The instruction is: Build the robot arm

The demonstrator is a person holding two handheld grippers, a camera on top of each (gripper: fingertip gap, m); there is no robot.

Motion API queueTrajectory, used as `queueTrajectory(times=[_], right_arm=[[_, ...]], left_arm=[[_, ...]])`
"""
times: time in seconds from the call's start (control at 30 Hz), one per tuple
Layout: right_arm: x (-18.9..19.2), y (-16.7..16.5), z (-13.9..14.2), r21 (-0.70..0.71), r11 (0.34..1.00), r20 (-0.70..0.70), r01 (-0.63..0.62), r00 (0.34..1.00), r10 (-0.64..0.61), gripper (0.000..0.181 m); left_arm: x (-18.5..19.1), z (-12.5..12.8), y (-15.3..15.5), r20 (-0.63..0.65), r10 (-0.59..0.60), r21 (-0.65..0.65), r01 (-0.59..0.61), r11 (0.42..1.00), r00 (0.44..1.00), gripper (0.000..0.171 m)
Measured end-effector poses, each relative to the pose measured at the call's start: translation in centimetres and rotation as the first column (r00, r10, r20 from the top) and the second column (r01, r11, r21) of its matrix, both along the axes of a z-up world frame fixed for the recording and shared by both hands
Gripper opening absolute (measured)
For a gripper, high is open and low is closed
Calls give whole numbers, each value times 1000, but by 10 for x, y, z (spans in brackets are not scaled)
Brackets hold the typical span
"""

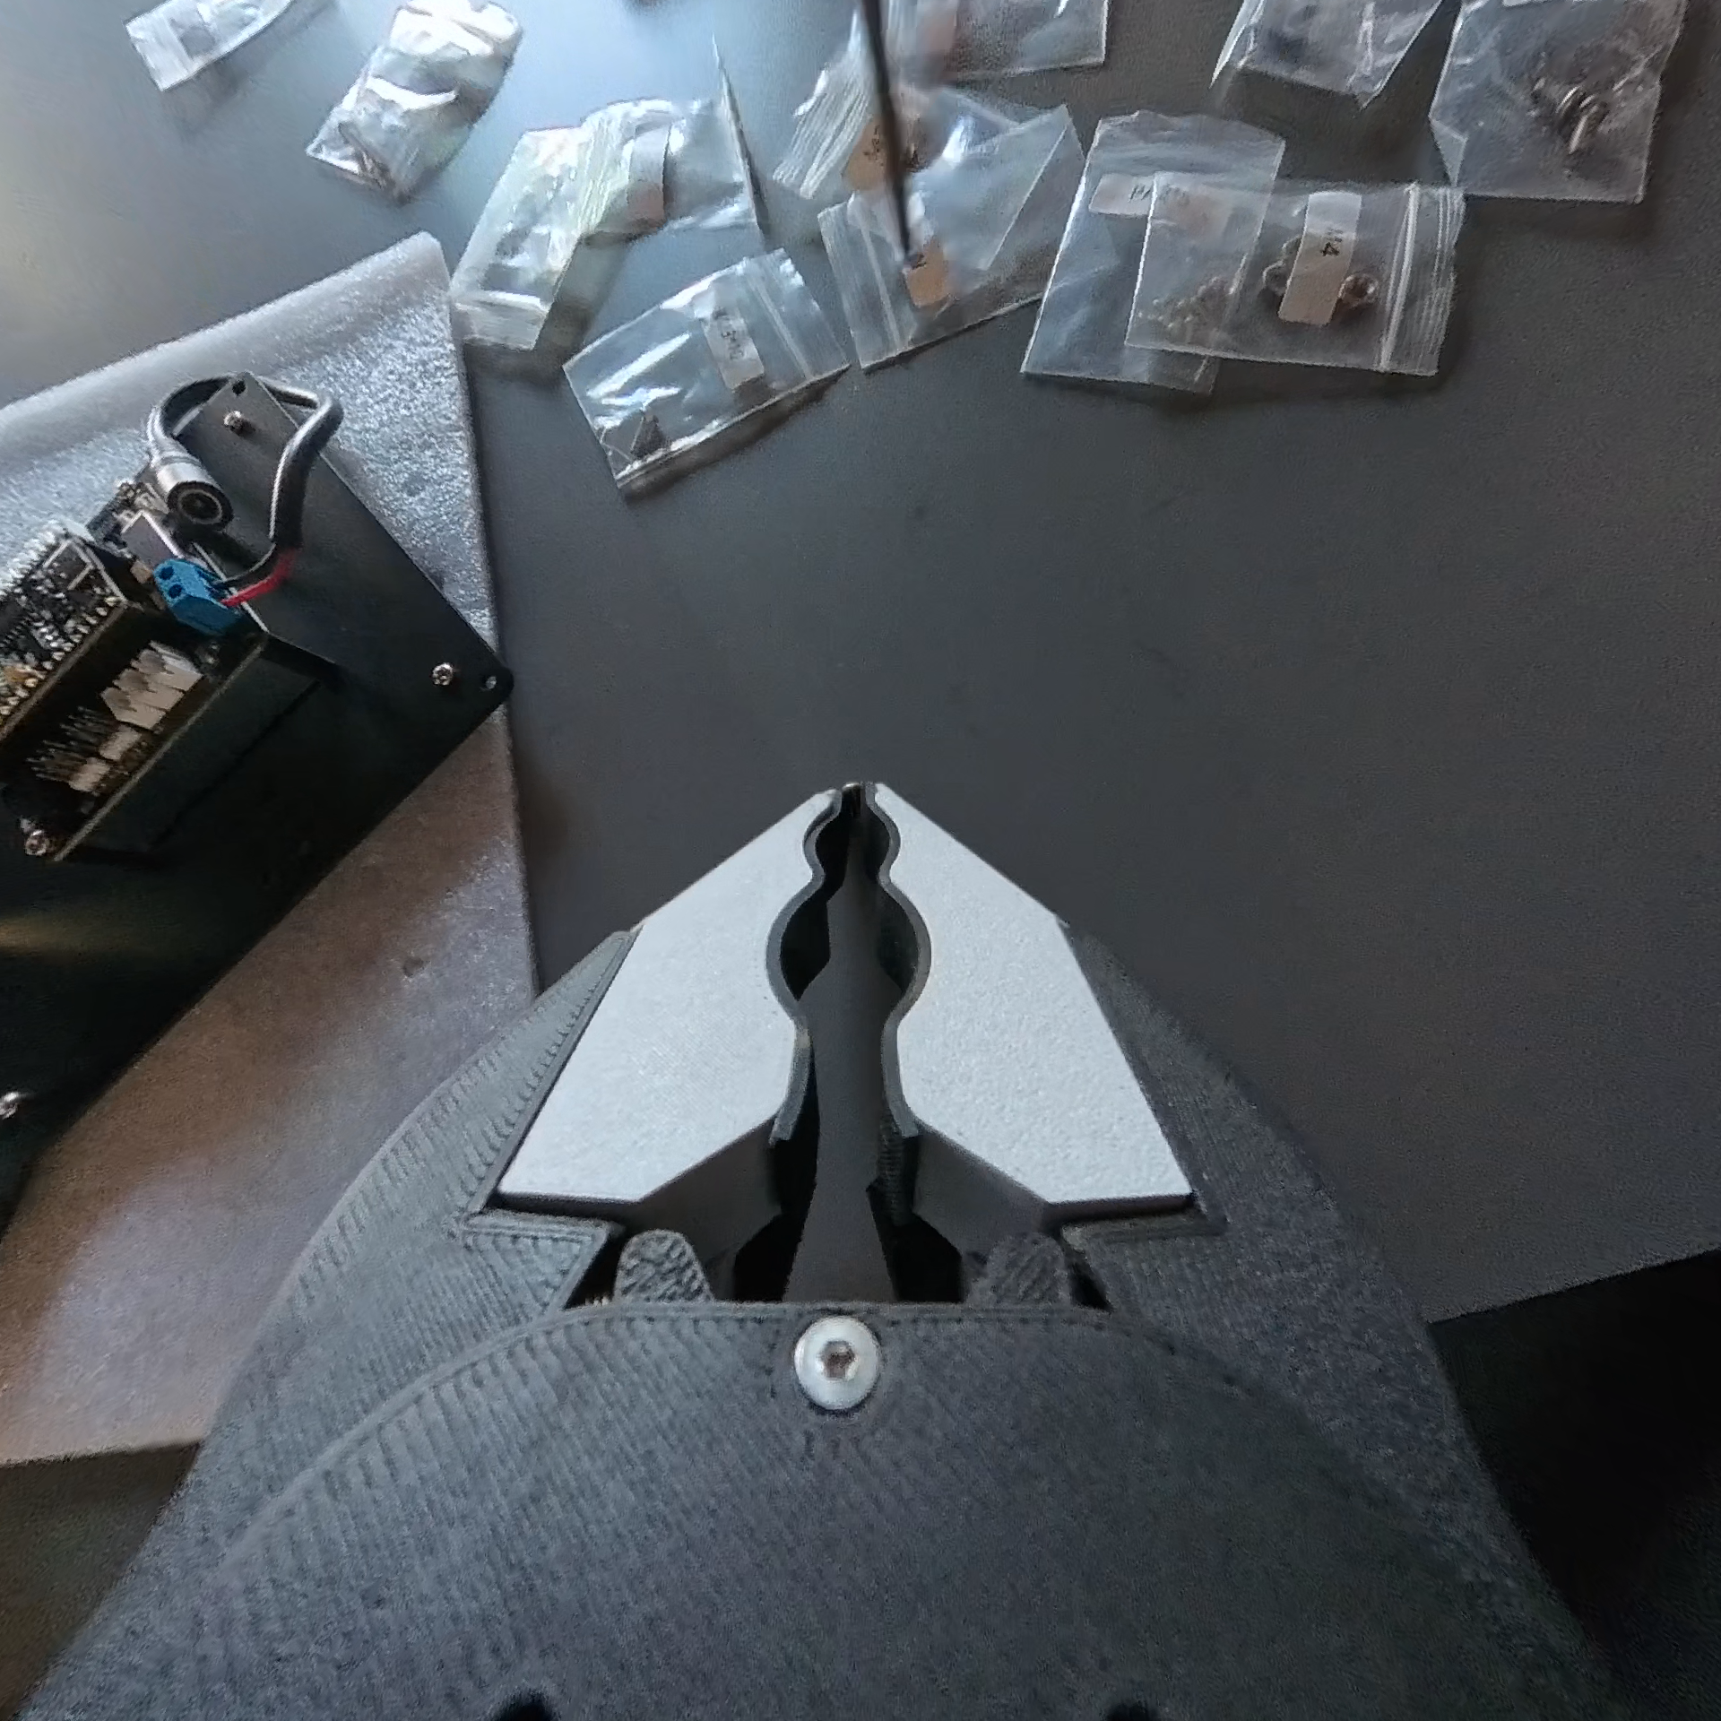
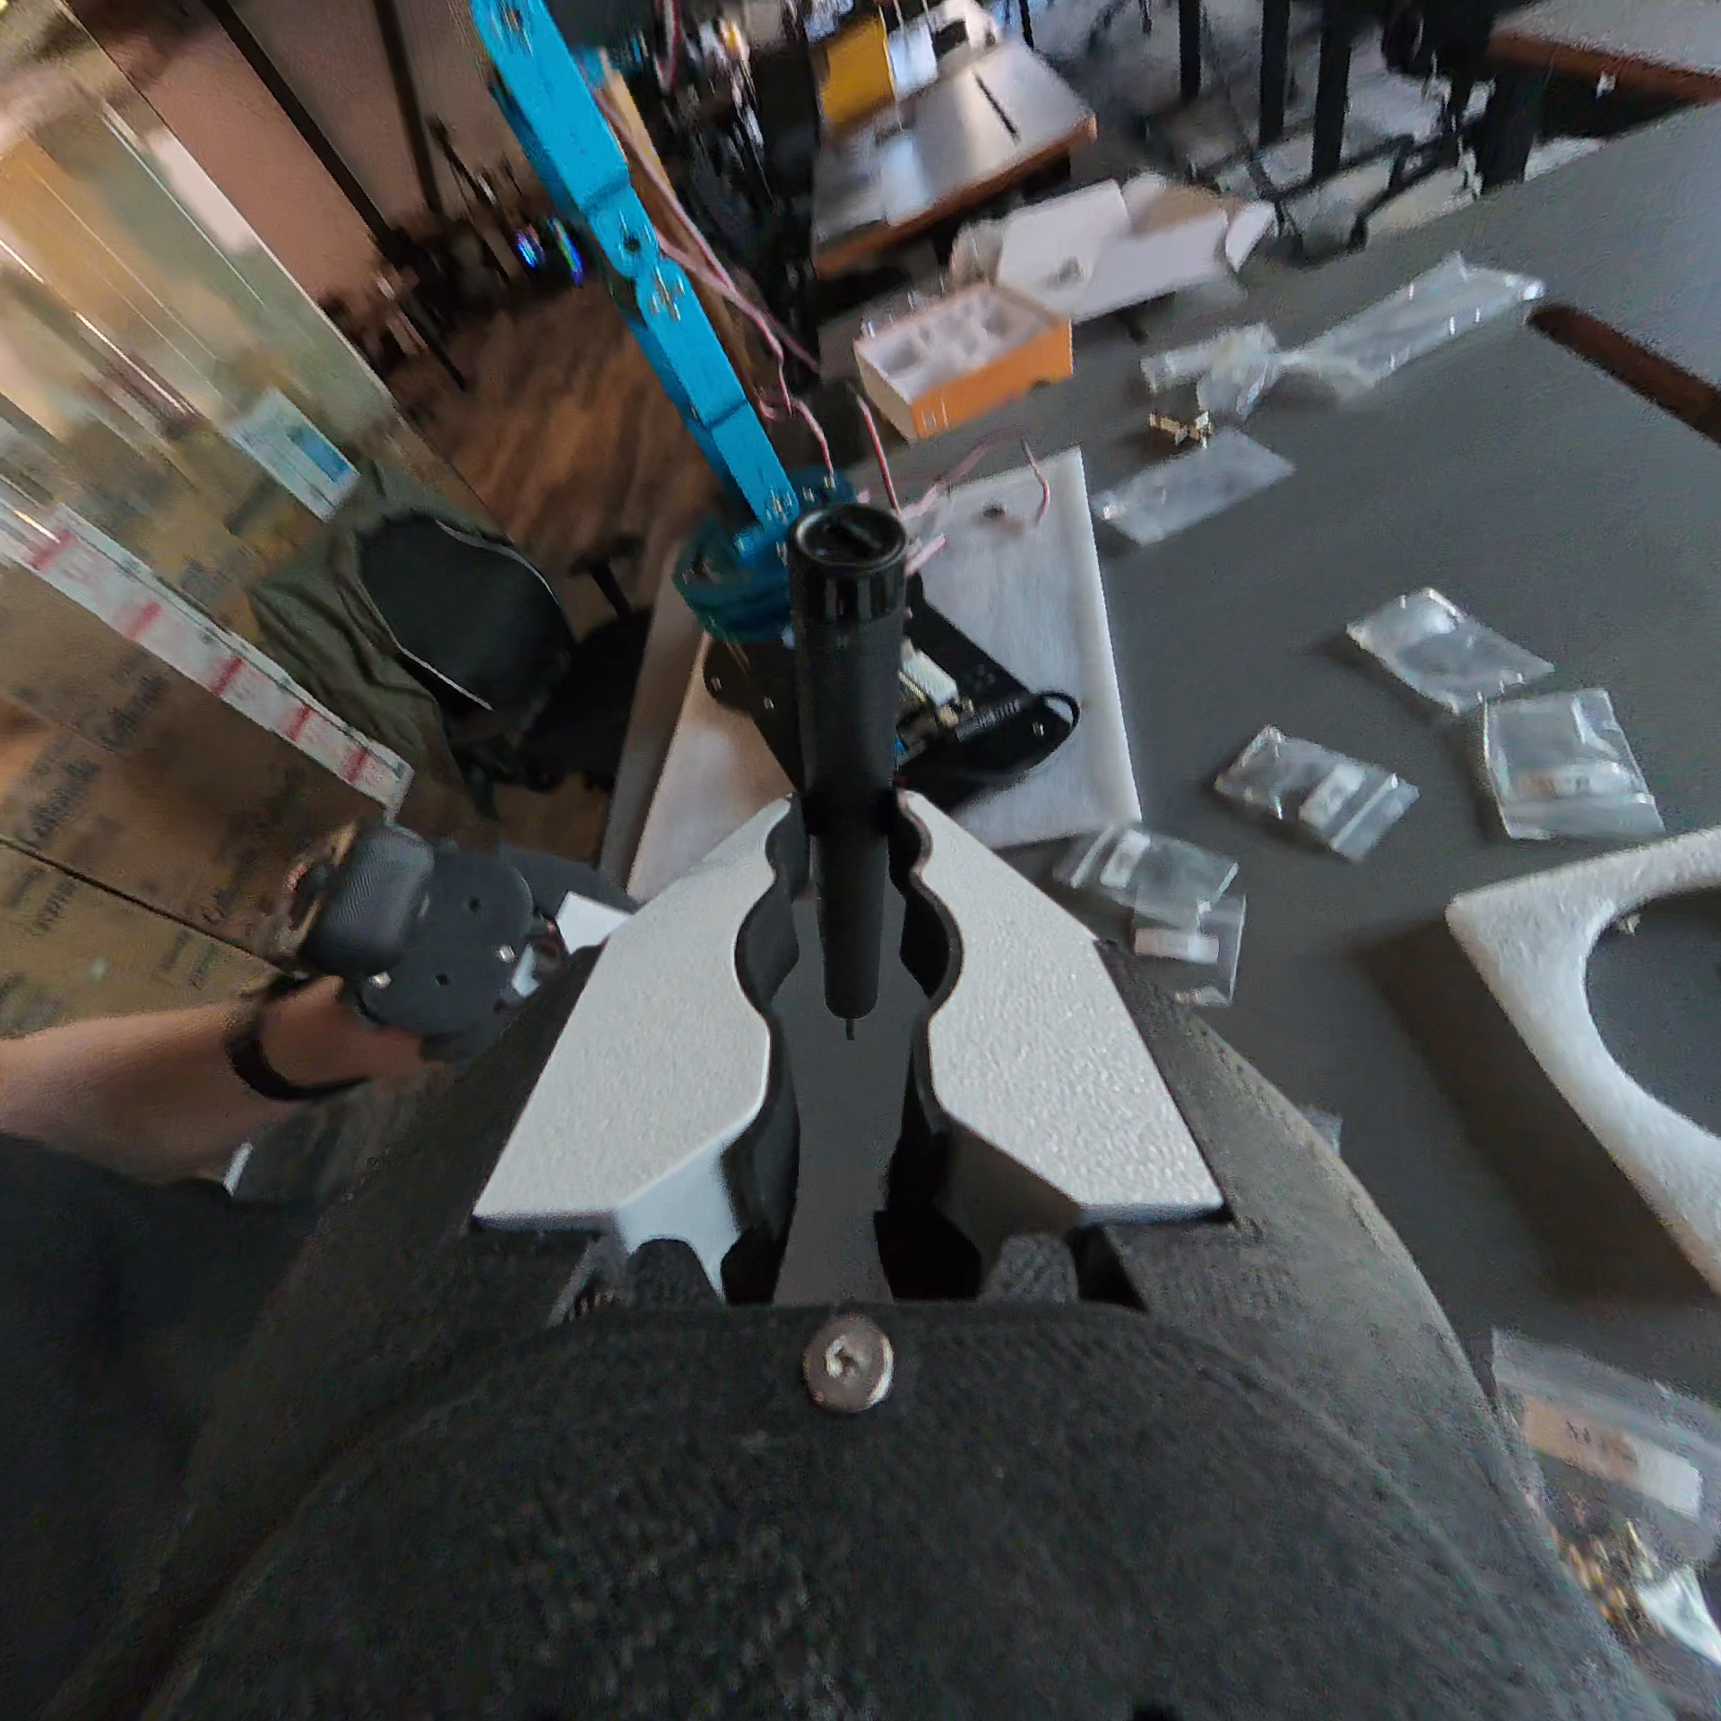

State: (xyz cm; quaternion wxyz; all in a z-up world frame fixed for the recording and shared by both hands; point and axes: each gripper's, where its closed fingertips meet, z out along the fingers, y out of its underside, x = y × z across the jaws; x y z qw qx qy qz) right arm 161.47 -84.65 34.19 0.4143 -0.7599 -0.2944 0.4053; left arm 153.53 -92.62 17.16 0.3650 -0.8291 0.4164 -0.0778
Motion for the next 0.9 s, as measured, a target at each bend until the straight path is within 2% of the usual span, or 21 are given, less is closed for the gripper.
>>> queueTrajectory(times=[0.1, 0.2, 0.37, 0.5, 0.67, 0.9], right_arm=[[-3, 8, 11, 7, 1000, -85, 1, 996, 0, 15], [-10, 5, 21, 4, 1000, -148, -25, 989, 25, 15], [-21, -9, 40, -13, 996, -233, -86, 969, 81, 15], [-29, -20, 50, -17, 993, -259, -119, 959, 111, 15], [-30, -23, 59, -1, 994, -249, -110, 963, 106, 14], [-32, -25, 63, -5, 994, -246, -112, 963, 107, 15]], left_arm=[[5, 8, 4, 82, -33, 72, 27, 997, 996, 0], [16, 32, 7, 212, -86, 205, 42, 978, 974, 0], [31, 72, 3, 380, -173, 370, 22, 929, 909, 0], [31, 97, 2, 506, -203, 423, -36, 905, 839, 0], [26, 118, -2, 548, -274, 508, -54, 860, 791, 0], [24, 124, -4, 572, -309, 537, -62, 841, 760, 0]])
